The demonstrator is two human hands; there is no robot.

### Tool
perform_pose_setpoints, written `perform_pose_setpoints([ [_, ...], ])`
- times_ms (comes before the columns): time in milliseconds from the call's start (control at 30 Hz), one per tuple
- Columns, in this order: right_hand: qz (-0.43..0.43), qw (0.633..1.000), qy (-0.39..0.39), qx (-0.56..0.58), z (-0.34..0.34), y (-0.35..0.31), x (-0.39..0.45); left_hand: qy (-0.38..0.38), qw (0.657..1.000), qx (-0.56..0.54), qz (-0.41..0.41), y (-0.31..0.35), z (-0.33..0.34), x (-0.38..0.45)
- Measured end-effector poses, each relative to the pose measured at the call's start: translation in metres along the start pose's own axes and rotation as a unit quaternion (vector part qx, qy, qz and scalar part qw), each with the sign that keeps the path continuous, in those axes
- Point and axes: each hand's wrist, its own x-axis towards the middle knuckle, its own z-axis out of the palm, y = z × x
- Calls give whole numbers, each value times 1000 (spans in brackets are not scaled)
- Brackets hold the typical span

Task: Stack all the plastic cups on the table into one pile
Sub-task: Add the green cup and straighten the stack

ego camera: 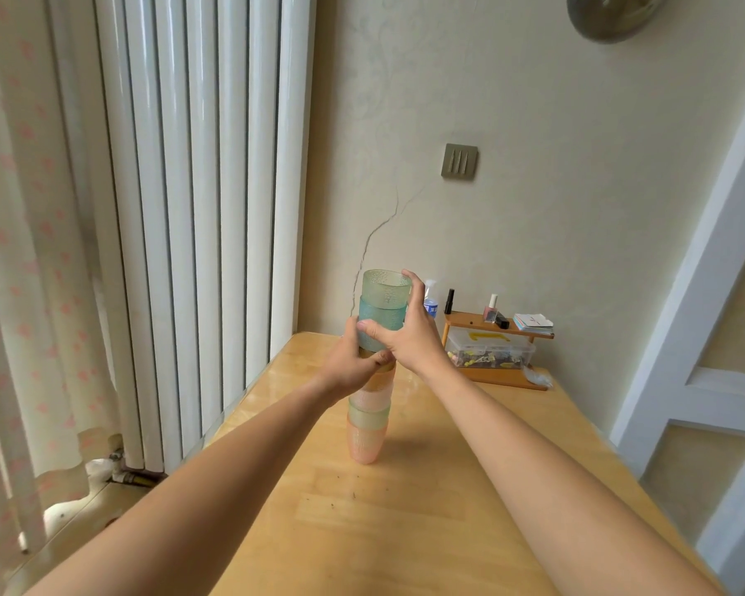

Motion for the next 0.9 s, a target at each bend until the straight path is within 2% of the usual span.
perform_pose_setpoints([
  [167,31,998,-53,31,0,8,-11,-29,999,-17,-20,-8,-7,-2],
  [400,171,964,-153,131,18,84,-62,-67,996,-30,-45,-22,-8,-4],
  [533,176,954,-167,179,27,96,-79,-81,995,-39,-52,-24,-6,-4],
  [600,170,957,-177,157,30,104,-85,-86,993,-48,-62,-26,-5,-7],
  [733,172,963,-209,-15,43,129,-99,-93,992,-56,-62,-35,-4,-10],
  [900,149,973,-155,-78,59,140,-96,-96,992,-58,-63,-37,-5,-4],
])
